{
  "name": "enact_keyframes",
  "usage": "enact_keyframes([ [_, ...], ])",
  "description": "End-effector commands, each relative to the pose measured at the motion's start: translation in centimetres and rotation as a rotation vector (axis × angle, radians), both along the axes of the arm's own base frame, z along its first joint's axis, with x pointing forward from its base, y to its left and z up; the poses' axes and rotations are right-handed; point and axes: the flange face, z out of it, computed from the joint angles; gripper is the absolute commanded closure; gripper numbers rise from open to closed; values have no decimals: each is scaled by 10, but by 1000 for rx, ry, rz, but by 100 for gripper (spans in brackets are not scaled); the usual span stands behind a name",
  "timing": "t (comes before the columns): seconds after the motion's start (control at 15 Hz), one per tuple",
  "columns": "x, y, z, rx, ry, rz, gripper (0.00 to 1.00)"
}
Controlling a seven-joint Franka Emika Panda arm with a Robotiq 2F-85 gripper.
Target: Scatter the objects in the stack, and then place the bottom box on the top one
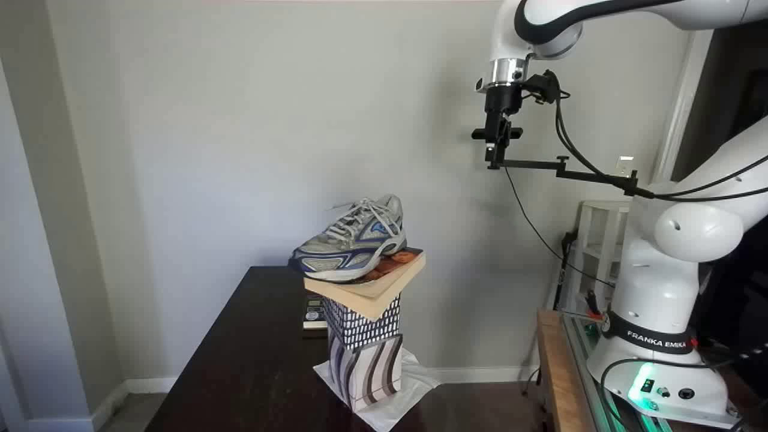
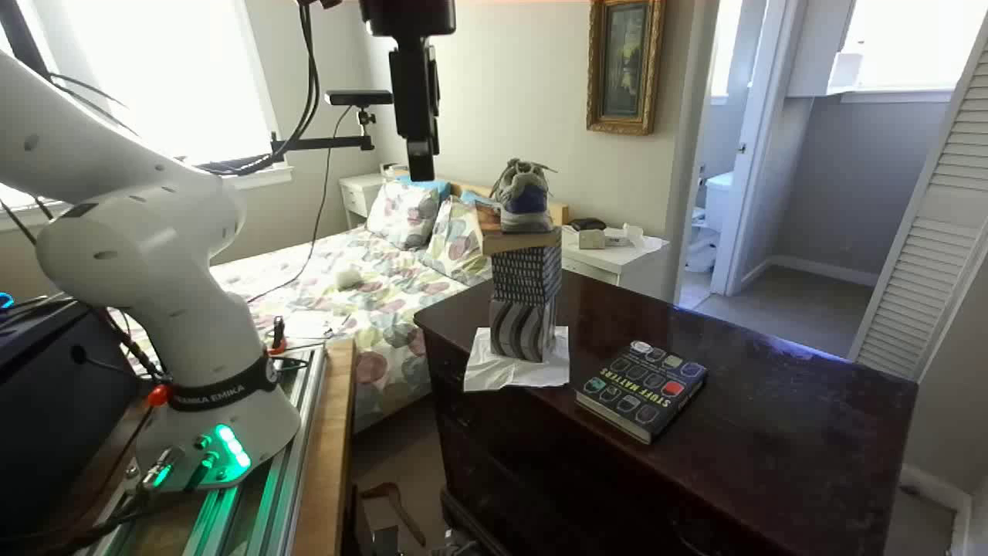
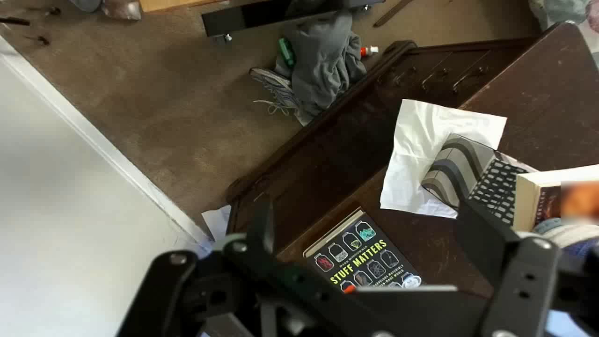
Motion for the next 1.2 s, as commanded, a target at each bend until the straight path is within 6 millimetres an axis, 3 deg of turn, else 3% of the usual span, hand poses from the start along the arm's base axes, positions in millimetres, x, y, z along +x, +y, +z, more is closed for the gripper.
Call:
enact_keyframes([
  [0.0,0,0,1,0,1,0,0],
  [0.27,2,0,2,-13,-10,-4,0],
  [0.47,18,16,14,-46,-102,44,0],
  [0.8,56,68,29,-99,-257,149,0],
  [1.13,88,121,19,-77,-309,257,0],
])
